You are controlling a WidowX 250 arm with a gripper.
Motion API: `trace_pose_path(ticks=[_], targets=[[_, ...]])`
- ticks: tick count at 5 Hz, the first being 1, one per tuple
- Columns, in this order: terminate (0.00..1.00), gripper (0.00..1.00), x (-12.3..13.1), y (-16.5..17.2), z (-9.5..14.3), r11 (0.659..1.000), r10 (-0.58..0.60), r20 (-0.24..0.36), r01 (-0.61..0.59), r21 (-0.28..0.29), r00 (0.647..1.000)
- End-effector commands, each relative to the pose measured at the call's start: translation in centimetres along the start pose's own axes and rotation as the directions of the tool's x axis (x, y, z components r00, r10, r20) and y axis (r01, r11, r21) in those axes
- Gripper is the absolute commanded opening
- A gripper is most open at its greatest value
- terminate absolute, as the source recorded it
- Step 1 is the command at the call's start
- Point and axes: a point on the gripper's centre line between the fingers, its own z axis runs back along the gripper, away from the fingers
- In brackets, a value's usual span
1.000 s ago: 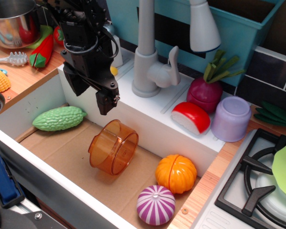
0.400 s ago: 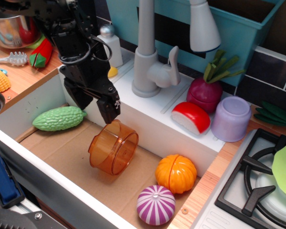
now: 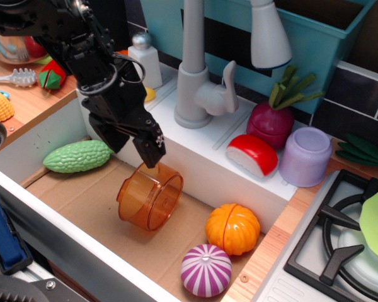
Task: Flip orange pot upright in sink
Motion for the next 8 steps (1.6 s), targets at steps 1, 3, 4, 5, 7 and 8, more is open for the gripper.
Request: trace_pose_path(ticks=[1,3,4,5,7,8], targets=[[0.0,1.0,0.2,-0.6,-0.2,0.999,0.04,0.0,-0.04,-0.005,0.999],[0.0,1.0,0.0,-1.8,-1.3,0.995,0.092,-0.001,-0.092,-0.042,0.996],[0.0,1.0,0.5,-2.4,-1.6,0.991,0.115,0.016,-0.113,-0.066,0.993],[0.0,1.0,0.5,-3.1,-2.5,0.987,0.143,0.025,-0.14,-0.082,0.989],[0.0,1.0,-0.1,-3.7,-3.5,0.985,0.159,0.042,-0.155,-0.078,0.986],[0.0,0.0,-0.2,-4.0,-3.7,0.984,0.163,0.045,-0.159,-0.077,0.986]])
